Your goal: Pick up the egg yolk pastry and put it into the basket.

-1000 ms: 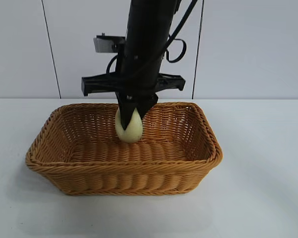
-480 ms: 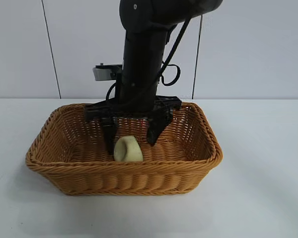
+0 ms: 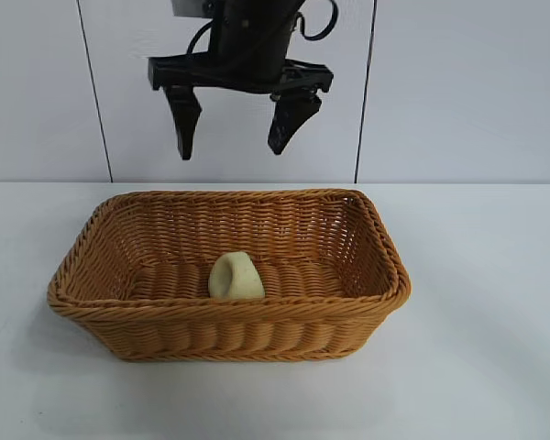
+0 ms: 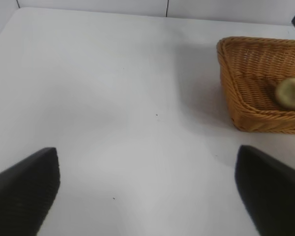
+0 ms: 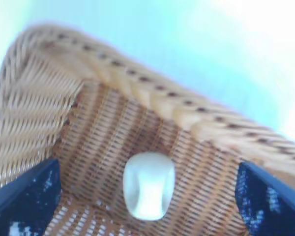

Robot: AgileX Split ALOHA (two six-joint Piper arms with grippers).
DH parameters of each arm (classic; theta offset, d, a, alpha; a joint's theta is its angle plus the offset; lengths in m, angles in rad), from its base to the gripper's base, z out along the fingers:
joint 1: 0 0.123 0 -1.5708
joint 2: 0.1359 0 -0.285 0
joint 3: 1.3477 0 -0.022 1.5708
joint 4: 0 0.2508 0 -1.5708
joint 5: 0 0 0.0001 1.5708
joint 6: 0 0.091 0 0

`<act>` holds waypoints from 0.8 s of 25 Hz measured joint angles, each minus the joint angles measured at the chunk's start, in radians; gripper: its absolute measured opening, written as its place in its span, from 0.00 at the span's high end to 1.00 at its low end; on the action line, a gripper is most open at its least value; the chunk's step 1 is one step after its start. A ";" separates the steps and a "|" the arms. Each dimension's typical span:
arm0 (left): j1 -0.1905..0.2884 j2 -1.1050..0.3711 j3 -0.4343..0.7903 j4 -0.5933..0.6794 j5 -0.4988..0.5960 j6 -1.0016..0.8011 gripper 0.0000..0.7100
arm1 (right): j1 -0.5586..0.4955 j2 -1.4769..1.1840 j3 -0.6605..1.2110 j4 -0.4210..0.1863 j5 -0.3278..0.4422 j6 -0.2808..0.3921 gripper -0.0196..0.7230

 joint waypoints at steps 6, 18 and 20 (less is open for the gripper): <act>0.000 0.000 0.000 0.000 0.000 0.000 0.02 | -0.150 0.001 0.000 -0.004 0.001 -0.001 0.04; 0.000 0.000 0.000 0.000 0.000 0.000 0.02 | -0.422 0.001 0.000 -0.028 0.001 -0.022 0.04; 0.000 0.000 0.000 0.000 0.000 0.000 0.02 | -0.450 0.001 0.000 -0.034 0.001 -0.022 0.04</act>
